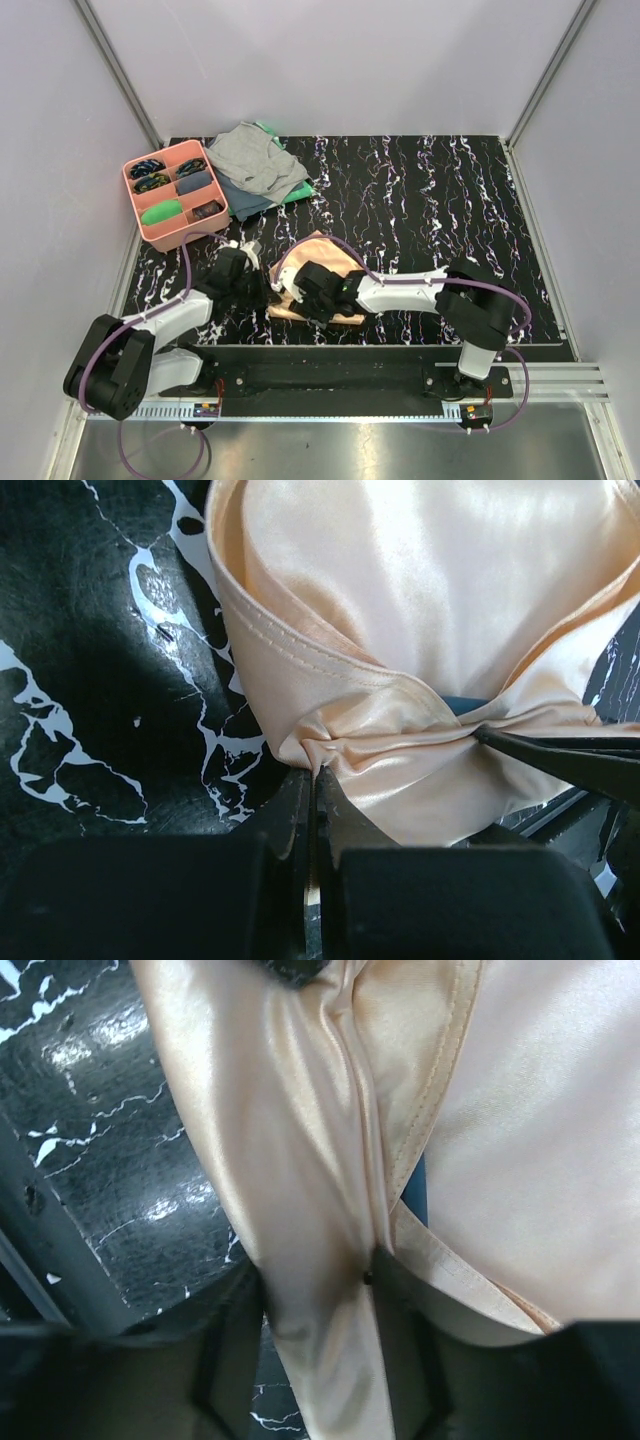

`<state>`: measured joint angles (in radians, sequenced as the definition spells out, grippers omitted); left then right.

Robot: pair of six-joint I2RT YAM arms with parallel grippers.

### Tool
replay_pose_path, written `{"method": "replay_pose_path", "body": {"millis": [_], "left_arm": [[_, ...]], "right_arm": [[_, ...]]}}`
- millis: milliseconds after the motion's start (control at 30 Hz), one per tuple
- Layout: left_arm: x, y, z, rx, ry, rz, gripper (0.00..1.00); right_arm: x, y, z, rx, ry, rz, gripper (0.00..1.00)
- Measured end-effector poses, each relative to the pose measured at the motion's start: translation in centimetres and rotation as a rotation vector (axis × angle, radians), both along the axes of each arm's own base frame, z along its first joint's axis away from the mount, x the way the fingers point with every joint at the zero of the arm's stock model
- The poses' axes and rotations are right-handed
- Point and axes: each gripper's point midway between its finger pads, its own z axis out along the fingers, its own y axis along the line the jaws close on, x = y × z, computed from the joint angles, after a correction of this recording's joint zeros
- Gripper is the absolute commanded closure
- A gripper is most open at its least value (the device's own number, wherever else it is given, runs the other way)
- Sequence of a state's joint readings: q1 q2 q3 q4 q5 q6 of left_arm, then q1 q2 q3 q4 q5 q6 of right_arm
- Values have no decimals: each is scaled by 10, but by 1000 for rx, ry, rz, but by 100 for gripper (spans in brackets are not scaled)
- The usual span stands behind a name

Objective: Fold the napkin, place the utensils inside, and roll it up
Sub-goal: Roll the napkin with the utensil

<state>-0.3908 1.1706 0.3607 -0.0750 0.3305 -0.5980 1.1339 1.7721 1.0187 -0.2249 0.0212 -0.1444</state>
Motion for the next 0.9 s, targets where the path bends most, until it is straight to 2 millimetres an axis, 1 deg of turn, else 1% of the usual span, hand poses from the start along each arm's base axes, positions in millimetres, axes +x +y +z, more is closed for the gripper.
{"method": "replay_pose_path", "body": {"millis": [33, 67, 100, 133, 233, 267, 333, 367, 533, 600, 667, 733, 833, 900], "left_arm": [[0, 0, 0, 0, -1, 0, 100], [1, 0, 0, -1, -3, -2, 100], [2, -1, 0, -1, -4, -3, 97], [4, -1, 1, -1, -7, -4, 86], [9, -2, 6, 5, -20, -11, 68], [11, -2, 8, 9, -28, -11, 58], [16, 0, 14, 23, -44, 0, 51], [17, 2, 17, 29, -57, 9, 45], [21, 11, 40, 37, -142, 57, 43], [21, 13, 45, 32, -168, 69, 43], [18, 15, 46, 30, -184, 78, 41], [13, 18, 44, 25, -193, 81, 37], [7, 18, 42, 12, -197, 82, 33], [6, 17, 42, -2, -202, 79, 32]], "right_arm": [[2, 0, 0, -1, 2, -6, 60], [3, 1, -1, -2, 4, -9, 61], [4, 2, -1, -4, 6, -10, 62], [5, 3, -1, -8, 7, -11, 64], [6, 4, -1, -24, 22, -17, 66], [6, 5, -1, -27, 34, -21, 67], [7, 4, -1, -27, 59, -31, 68], [7, 4, -1, -23, 79, -38, 68], [7, 0, 0, 11, 190, -61, 68], [6, -3, 1, 29, 249, -66, 68], [5, -6, 1, 48, 313, -68, 68], [4, -8, 2, 66, 370, -67, 68], [3, -8, 2, 99, 469, -61, 68], [4, -8, 2, 121, 535, -57, 69]]}}
